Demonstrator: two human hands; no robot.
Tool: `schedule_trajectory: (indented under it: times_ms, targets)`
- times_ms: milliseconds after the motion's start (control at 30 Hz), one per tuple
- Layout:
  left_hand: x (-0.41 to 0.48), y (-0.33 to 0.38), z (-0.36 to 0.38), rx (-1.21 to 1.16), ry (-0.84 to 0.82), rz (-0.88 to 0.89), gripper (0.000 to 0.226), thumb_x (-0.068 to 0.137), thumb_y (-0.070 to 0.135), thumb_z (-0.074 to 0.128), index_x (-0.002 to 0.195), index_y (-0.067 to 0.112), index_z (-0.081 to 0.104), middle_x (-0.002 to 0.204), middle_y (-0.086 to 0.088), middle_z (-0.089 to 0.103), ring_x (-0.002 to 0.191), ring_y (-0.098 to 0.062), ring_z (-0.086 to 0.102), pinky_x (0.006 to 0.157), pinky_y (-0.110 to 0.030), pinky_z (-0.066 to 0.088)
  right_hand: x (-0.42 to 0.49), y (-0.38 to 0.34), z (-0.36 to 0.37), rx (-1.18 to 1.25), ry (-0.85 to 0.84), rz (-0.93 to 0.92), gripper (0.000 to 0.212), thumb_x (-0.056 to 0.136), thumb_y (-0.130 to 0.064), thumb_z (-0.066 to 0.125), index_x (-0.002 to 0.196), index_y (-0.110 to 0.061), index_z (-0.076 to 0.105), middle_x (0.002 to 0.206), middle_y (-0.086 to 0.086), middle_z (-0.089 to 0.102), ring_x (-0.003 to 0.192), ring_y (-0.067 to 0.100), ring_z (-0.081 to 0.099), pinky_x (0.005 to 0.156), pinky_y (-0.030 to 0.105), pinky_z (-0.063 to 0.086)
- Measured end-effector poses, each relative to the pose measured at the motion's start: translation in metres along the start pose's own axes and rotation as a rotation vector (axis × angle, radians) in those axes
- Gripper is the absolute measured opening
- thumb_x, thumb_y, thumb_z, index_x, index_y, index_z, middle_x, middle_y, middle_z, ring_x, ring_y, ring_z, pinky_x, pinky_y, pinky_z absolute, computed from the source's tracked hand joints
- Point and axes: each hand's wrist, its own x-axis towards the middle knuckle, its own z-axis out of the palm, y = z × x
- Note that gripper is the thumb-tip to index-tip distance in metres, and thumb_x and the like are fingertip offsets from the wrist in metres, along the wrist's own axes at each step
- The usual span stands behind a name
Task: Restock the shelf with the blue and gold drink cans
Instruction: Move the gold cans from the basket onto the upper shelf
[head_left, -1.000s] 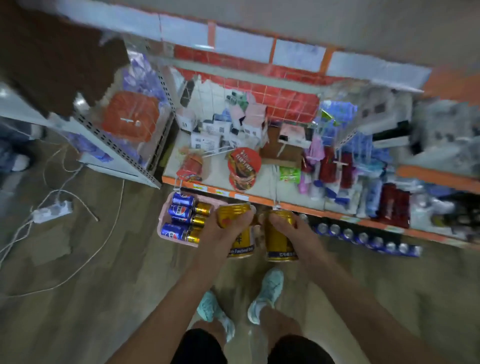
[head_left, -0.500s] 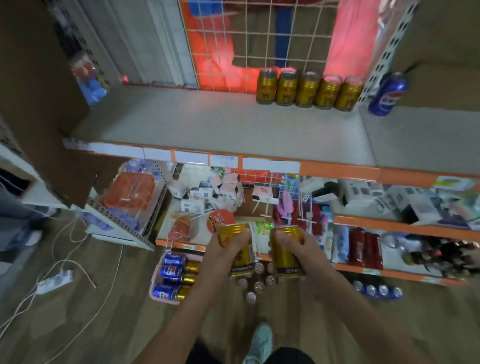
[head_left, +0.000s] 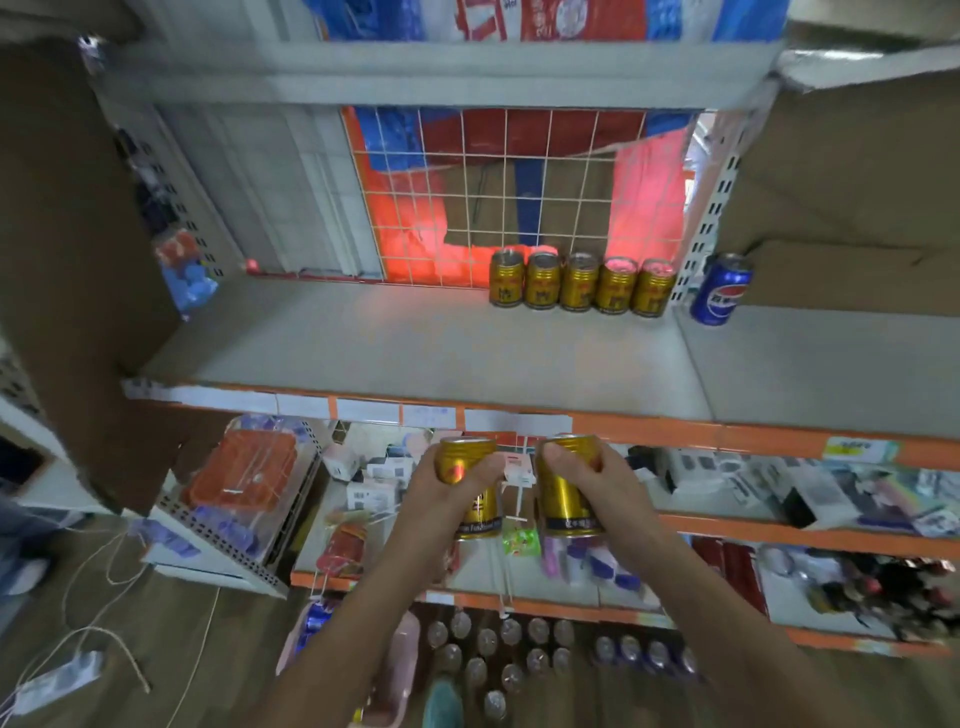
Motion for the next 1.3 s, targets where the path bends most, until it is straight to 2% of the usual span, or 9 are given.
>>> schedule_trajectory:
  times_ms: [200, 333, 533, 667, 867, 933, 1033, 1133, 1300]
  targets:
    - [0.048, 0.025, -0.016, 0.040, -0.019, 0.058, 0.050, 0.072, 0.046, 0.082, 0.115, 0.028, 0.063, 0.104, 0.003, 0.075, 0.094, -0.012, 0.073, 0.077, -0.027, 0.059, 0.042, -0.032, 0.015, -0.031, 0.050, -0.063, 0.054, 0.075, -0.049, 0.079, 0.118, -0.022, 0.060, 0.105, 0.004, 0.072, 0.087, 0.020, 0.074, 0.061, 0.028, 0.060]
    - [0.090, 0.044, -0.038, 0.067, -0.044, 0.102, 0.061, 0.068, 0.048, 0.086, 0.119, 0.028, 0.059, 0.108, 0.000, 0.072, 0.096, -0.014, 0.072, 0.080, -0.030, 0.060, 0.081, -0.046, 0.035, -0.006, 0.108, -0.081, 0.065, 0.068, -0.051, 0.088, 0.119, -0.023, 0.060, 0.107, 0.004, 0.072, 0.095, 0.023, 0.072, 0.078, 0.046, 0.063]
    - [0.151, 0.046, -0.061, 0.108, -0.100, 0.129, 0.048, 0.079, 0.030, 0.085, 0.116, 0.032, 0.055, 0.109, 0.000, 0.070, 0.093, -0.012, 0.071, 0.068, -0.021, 0.056, 0.127, -0.052, 0.059, -0.079, 0.161, -0.118, 0.052, 0.077, -0.039, 0.084, 0.120, -0.027, 0.057, 0.108, -0.003, 0.069, 0.097, 0.016, 0.069, 0.083, 0.041, 0.060]
    - [0.181, 0.040, -0.063, 0.125, -0.085, 0.133, 0.049, 0.076, 0.026, 0.087, 0.113, 0.032, 0.055, 0.108, 0.002, 0.068, 0.097, -0.013, 0.068, 0.069, -0.018, 0.052, 0.158, -0.048, 0.070, -0.092, 0.170, -0.140, 0.045, 0.079, -0.021, 0.086, 0.115, -0.025, 0.059, 0.108, -0.001, 0.071, 0.097, 0.017, 0.069, 0.074, 0.025, 0.055]
    - [0.226, 0.031, -0.062, 0.166, -0.048, 0.181, 0.065, 0.072, 0.020, 0.091, 0.123, 0.028, 0.051, 0.109, 0.005, 0.068, 0.098, -0.011, 0.068, 0.079, -0.025, 0.055, 0.199, -0.043, 0.081, -0.124, 0.203, -0.203, 0.077, 0.053, -0.040, 0.093, 0.116, -0.018, 0.054, 0.106, 0.001, 0.067, 0.092, 0.007, 0.067, 0.075, 0.021, 0.051]
    - [0.240, 0.029, -0.062, 0.190, -0.041, 0.200, 0.074, 0.066, 0.021, 0.093, 0.124, 0.031, 0.048, 0.109, 0.007, 0.067, 0.095, -0.006, 0.068, 0.081, -0.028, 0.057, 0.213, -0.039, 0.081, -0.124, 0.188, -0.212, 0.075, 0.056, -0.033, 0.090, 0.118, -0.016, 0.051, 0.106, 0.001, 0.065, 0.088, 0.001, 0.065, 0.077, 0.022, 0.050]
    - [0.254, 0.029, -0.062, 0.197, -0.038, 0.218, 0.078, 0.061, 0.020, 0.088, 0.125, 0.030, 0.045, 0.104, 0.006, 0.066, 0.078, 0.000, 0.066, 0.068, -0.029, 0.057, 0.230, -0.036, 0.077, -0.113, 0.159, -0.223, 0.077, 0.056, -0.029, 0.088, 0.121, -0.016, 0.048, 0.106, 0.002, 0.063, 0.090, 0.003, 0.064, 0.085, 0.031, 0.052]
    - [0.263, 0.024, -0.062, 0.193, -0.048, 0.244, 0.079, 0.060, 0.029, 0.090, 0.125, 0.029, 0.044, 0.098, 0.010, 0.066, 0.074, -0.004, 0.065, 0.064, -0.033, 0.057, 0.241, -0.033, 0.074, -0.137, 0.143, -0.254, 0.084, 0.057, -0.031, 0.092, 0.125, -0.015, 0.046, 0.109, 0.001, 0.061, 0.096, 0.008, 0.062, 0.083, 0.025, 0.053]
    - [0.270, 0.010, -0.065, 0.226, -0.046, 0.295, 0.091, 0.056, 0.037, 0.088, 0.132, 0.019, 0.041, 0.120, -0.004, 0.060, 0.106, -0.017, 0.065, 0.088, -0.037, 0.057, 0.251, -0.021, 0.065, -0.207, 0.077, -0.282, 0.077, 0.070, -0.002, 0.089, 0.127, -0.024, 0.042, 0.116, 0.006, 0.059, 0.101, 0.011, 0.062, 0.078, 0.020, 0.053]
